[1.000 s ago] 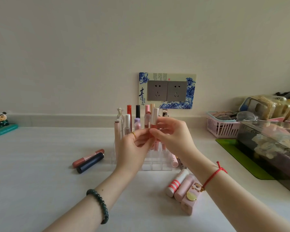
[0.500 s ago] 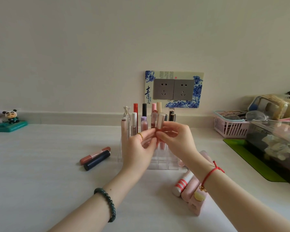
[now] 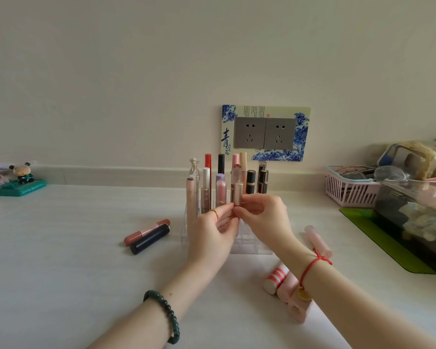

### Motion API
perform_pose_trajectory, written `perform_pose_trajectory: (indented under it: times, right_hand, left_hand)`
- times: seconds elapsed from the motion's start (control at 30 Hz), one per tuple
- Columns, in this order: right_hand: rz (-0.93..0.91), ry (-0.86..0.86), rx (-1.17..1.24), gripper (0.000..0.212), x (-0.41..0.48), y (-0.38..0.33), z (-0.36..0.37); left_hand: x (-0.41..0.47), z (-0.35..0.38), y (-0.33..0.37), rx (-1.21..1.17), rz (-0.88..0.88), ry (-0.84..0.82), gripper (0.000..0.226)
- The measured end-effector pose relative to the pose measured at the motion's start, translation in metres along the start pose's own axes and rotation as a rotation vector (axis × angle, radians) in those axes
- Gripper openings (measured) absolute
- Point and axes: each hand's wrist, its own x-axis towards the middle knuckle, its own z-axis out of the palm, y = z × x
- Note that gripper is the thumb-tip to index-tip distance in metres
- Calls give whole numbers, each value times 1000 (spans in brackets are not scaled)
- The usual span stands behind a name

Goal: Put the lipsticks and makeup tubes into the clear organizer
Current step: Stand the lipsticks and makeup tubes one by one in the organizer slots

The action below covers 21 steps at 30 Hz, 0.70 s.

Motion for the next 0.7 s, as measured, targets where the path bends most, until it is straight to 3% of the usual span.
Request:
perform_pose_trajectory:
  times: [0.4, 0.7]
  right_hand:
    - [22, 4, -54, 12, -2, -4, 1]
    - [39, -6, -61, 20, 0, -6, -7]
  left_hand:
    - [-1, -2, -1, 23, 1, 4, 38]
    - [-2, -2, -1, 42, 11, 13, 37]
